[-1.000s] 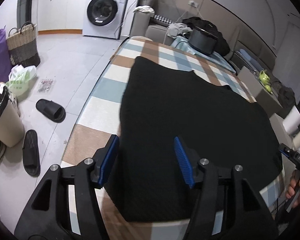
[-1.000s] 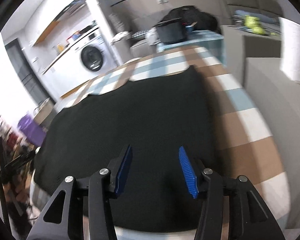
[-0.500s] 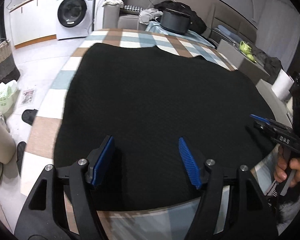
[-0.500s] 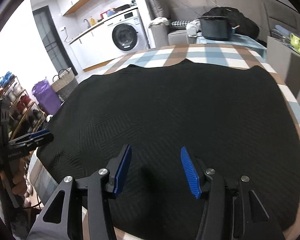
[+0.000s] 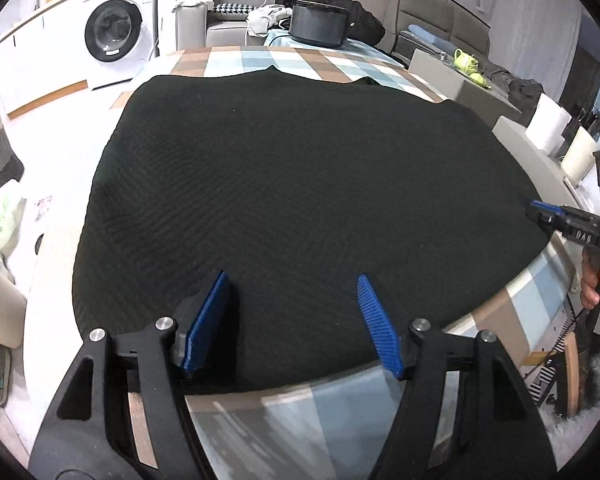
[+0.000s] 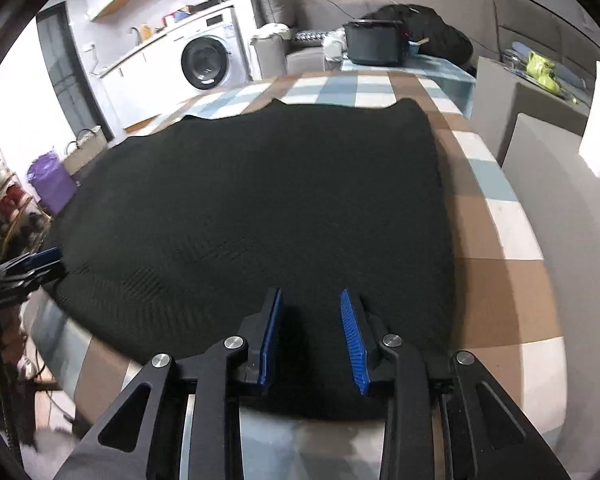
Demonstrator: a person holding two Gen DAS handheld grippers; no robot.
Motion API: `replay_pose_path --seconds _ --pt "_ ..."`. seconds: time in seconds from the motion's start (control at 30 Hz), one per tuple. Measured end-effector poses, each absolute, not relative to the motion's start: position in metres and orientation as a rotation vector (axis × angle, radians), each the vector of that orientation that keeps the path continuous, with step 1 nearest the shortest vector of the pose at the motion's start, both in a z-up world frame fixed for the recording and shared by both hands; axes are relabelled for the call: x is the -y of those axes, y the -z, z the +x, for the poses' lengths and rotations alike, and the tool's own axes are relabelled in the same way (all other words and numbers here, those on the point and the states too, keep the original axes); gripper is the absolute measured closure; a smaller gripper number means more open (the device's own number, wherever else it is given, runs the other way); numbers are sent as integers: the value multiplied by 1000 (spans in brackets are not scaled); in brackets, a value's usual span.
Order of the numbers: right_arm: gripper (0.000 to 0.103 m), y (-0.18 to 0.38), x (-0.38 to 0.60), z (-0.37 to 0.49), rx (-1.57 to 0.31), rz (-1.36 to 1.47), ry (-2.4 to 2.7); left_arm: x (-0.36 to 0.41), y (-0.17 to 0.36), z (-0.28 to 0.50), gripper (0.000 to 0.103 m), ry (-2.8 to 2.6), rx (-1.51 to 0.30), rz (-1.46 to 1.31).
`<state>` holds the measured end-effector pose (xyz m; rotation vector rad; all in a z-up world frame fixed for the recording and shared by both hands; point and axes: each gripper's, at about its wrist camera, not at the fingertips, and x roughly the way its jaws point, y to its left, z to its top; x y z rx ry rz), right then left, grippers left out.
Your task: Fold small clothes
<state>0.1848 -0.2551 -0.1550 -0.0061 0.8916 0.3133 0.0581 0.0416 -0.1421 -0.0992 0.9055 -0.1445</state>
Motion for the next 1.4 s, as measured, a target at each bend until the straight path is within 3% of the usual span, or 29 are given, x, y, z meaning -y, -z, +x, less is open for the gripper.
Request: replay_pose_path --seconds 0.13,0.37,0.73,0.87,1.17,1.4 --pt "66 151 243 181 -875 -48 -297 -49 139 51 38 147 -912 -105" --pt "56 143 222 187 -831 194 -402 -95 122 38 38 62 -902 -265" --pt "51 145 202 189 -832 225 -427 -145 145 10 38 189 -1030 -644" --pt "51 141 199 186 -818 218 -426 -156 155 10 38 153 -993 -745" --pt "50 151 178 189 -839 185 -457 -137 154 3 38 -138 -796 -702" --pt "50 159 164 188 -854 124 -465 -92 149 10 38 -267 -712 -409"
